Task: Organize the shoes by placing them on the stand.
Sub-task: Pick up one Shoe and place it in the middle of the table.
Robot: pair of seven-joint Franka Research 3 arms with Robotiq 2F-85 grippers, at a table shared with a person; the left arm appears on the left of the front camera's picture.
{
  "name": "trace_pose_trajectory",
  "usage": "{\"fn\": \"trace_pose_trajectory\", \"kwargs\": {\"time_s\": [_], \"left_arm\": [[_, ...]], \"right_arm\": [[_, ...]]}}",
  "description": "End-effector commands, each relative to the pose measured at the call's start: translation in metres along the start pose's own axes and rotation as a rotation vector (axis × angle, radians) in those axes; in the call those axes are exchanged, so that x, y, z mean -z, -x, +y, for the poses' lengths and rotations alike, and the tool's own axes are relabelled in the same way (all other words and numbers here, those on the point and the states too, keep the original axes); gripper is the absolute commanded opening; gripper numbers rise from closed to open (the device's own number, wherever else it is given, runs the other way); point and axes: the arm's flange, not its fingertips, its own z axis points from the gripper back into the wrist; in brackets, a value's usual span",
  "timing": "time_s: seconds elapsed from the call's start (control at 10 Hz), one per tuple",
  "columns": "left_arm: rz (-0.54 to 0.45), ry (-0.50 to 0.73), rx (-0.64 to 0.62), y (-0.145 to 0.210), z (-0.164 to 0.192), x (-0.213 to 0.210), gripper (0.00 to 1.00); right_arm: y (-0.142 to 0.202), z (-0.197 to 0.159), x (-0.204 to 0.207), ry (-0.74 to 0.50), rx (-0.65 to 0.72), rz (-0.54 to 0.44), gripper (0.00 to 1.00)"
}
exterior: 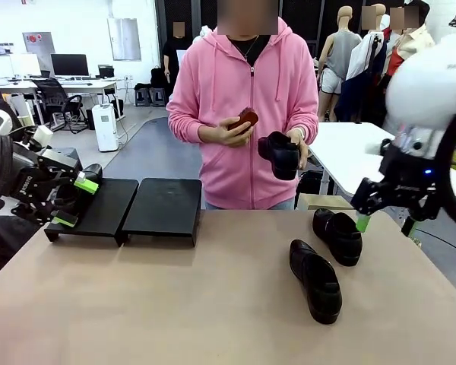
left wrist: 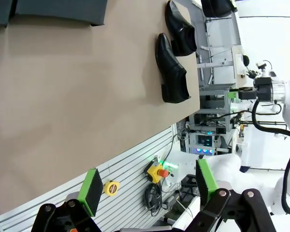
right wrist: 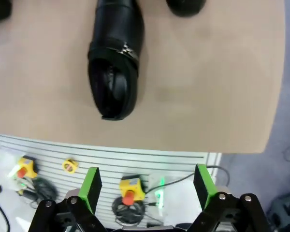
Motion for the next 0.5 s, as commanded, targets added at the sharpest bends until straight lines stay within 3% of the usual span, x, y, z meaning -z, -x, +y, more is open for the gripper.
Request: {"fn": "trace_pose_trajectory", "kwargs": {"time_s": [0.0, 0.1, 0.2, 0.4], "left_arm": [[0.010, -0.011, -0.006, 0.001, -0.001, -0.003, 1.00], [0.010, -0.011, -0.006, 0.001, -0.001, -0.003, 1.00], [0.010, -0.011, -0.006, 0.001, -0.001, -0.003, 1.00], [0.010, -0.011, -0.006, 0.001, -0.001, -0.003, 1.00]], "right_arm": [[0.010, 0.019, 0.005, 0.092, -0.196, 0.108, 1.00], [0.000, 0.000, 0.000, 0.000, 0.000, 0.000, 1.00], [0.000, 0.000, 0.000, 0.000, 0.000, 0.000, 1.00], [-0.005, 0.034, 0.026, 0.073, -0.200, 0.096, 1.00]]}}
